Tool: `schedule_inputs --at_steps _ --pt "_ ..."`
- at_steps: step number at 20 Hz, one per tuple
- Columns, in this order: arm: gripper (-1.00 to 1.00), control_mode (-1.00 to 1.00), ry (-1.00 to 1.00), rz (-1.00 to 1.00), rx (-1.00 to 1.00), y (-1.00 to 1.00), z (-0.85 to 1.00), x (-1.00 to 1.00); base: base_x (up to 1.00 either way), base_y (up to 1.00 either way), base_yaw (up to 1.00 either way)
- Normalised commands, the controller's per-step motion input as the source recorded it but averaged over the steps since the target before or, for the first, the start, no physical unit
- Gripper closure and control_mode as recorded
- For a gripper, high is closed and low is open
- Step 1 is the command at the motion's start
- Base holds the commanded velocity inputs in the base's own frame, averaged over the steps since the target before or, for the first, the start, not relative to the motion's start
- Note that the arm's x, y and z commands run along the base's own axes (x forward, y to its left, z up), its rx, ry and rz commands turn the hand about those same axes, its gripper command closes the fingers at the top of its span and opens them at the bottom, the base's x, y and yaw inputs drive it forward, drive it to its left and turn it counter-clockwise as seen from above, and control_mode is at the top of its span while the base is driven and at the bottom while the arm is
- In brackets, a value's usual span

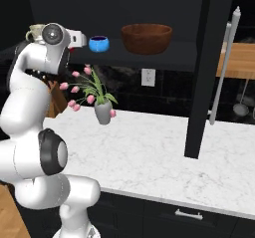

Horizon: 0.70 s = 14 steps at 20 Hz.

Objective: Gather all objects into one cabinet and sort the glasses and bowls to opposite sides.

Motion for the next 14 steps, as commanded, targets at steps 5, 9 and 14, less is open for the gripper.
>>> schedule_inputs --at_steps 5,9,14 --pt "1.00 -1.00 0.00 0.00 0.00 0.16 -0.05 0.44 0.00 0.00 0.00" --pt "1.00 -1.00 0.00 0.00 0.00 0.16 -0.05 0.42 0.00 0.00 0.00" --pt "-1.00 -1.00 0.00 0.00 0.00 0.24 -0.05 0.44 0.00 0.00 0.00"
